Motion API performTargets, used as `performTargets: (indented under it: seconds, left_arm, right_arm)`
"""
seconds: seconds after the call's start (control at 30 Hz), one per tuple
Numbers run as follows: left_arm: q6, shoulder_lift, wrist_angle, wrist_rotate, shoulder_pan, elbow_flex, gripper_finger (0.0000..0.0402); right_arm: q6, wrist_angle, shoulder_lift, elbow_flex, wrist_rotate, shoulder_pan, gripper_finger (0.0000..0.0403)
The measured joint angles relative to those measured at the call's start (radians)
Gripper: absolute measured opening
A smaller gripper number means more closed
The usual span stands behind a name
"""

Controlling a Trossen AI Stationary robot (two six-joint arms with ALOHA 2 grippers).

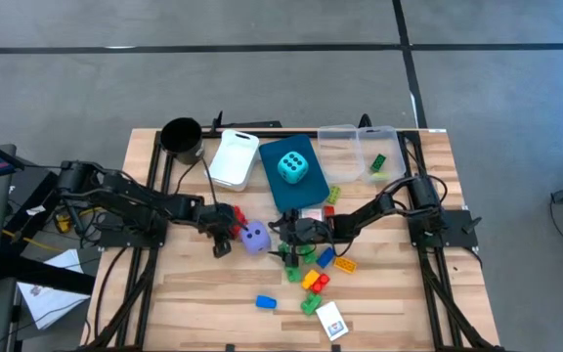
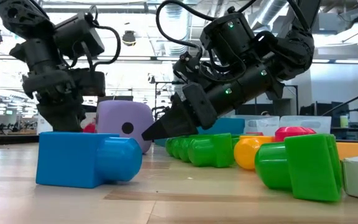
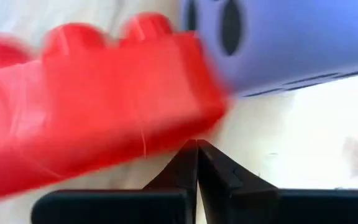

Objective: Pick & Place Toys
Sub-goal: Put the large purple dice into the blue bin

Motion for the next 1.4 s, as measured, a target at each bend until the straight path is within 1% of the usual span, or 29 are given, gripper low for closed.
performTargets:
  seconds: [0.07,0.2,0.4,0.57,0.7,0.97,1.07,1.2,1.4]
  left_arm:
    - [0.000,0.000,0.017,0.040,-0.007,0.000,0.0000]
    - [0.000,0.000,0.046,0.048,-0.016,0.000,0.0000]
    - [0.005,0.000,0.134,0.019,-0.015,0.000,0.0000]
    - [0.050,0.000,0.193,-0.001,-0.015,0.000,0.0000]
    - [0.064,0.000,0.204,-0.031,-0.009,0.000,0.0000]
    - [0.108,0.000,0.200,-0.032,0.033,-0.001,0.0000]
    - [0.113,0.000,0.201,-0.033,0.043,-0.001,0.0000]
    - [0.113,0.000,0.217,-0.042,0.043,0.000,0.0000]
    - [0.113,0.000,0.215,-0.043,0.043,0.000,0.0000]
  right_arm:
    - [0.000,0.000,0.000,0.000,0.001,0.000,0.0400]
    - [0.007,0.000,0.000,0.000,0.001,-0.002,0.0400]
    - [0.007,0.002,0.000,0.000,0.001,-0.002,0.0400]
    - [0.007,0.003,0.001,0.000,0.001,-0.002,0.0400]
    - [0.008,0.003,0.001,0.000,0.002,-0.002,0.0400]
    - [-0.003,0.011,0.001,-0.002,0.004,-0.002,0.0400]
    - [-0.016,0.017,0.001,-0.002,0.028,-0.002,0.0400]
    - [-0.020,0.016,0.001,-0.002,0.107,-0.001,0.0400]
    - [-0.031,0.016,0.001,-0.001,0.136,-0.002,0.0400]
